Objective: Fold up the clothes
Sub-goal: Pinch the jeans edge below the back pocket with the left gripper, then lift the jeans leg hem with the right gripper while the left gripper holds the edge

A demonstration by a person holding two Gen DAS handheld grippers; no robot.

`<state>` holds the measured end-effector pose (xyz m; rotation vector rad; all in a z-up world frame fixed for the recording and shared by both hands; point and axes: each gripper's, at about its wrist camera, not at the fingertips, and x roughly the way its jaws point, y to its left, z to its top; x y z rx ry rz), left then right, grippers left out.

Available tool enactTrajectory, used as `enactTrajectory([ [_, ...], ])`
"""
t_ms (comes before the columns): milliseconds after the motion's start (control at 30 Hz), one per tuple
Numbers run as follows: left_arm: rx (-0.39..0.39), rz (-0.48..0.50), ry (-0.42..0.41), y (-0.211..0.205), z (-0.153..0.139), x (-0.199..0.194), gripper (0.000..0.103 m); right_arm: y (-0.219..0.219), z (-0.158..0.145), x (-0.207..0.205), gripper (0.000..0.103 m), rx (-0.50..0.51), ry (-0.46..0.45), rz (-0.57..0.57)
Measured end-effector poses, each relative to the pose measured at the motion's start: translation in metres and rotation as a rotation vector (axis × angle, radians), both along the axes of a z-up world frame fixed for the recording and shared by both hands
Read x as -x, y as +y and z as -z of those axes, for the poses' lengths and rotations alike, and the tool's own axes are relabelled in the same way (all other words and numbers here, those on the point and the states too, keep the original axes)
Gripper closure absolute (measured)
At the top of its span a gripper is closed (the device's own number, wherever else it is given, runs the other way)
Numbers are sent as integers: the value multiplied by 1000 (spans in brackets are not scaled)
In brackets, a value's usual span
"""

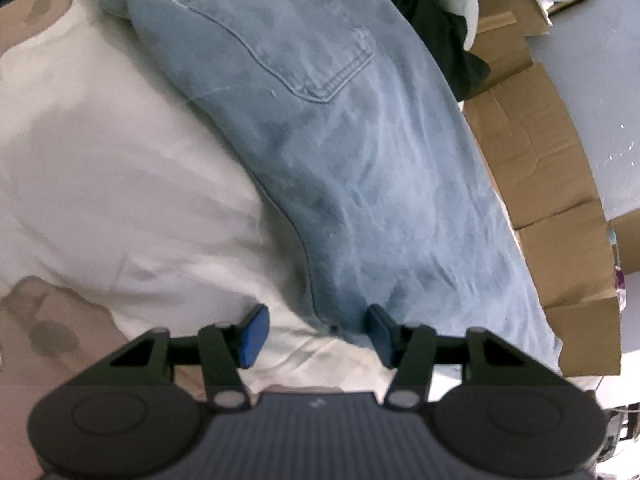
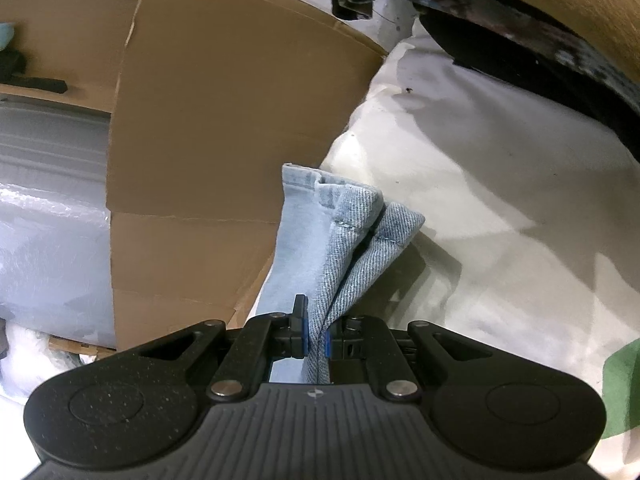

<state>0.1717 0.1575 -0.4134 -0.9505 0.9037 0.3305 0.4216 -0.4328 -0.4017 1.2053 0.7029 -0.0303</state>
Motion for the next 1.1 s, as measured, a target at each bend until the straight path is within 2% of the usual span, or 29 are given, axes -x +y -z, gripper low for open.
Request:
enactTrajectory([
  [133, -57, 35, 13, -1, 6, -9, 51, 1, 1, 3, 97, 0, 8, -2],
  [267, -156, 73, -3, -7, 2, -13, 51, 2, -1, 2, 97, 10, 5, -7],
  [433, -194, 66, -8, -11, 1, -20, 52, 3, 2, 2, 97, 15, 16, -3],
  [467, -204, 71, -1, -12, 0, -19, 55, 2, 3, 2, 97, 17, 19, -4],
  [533, -199, 83, 6, -11, -1, -15, 73, 1, 3, 2, 97, 19, 17, -8],
  [600, -174, 72, 3, -9, -2, -12, 77, 1, 1, 2, 97, 24, 10, -13],
  [833, -185, 84, 81, -11, -27, -28, 83, 9, -24, 2, 97, 65, -27, -26],
  [1100, -242, 131, 154, -9, -77, -40, 85, 9, -63, 21, 97, 102, -33, -74],
])
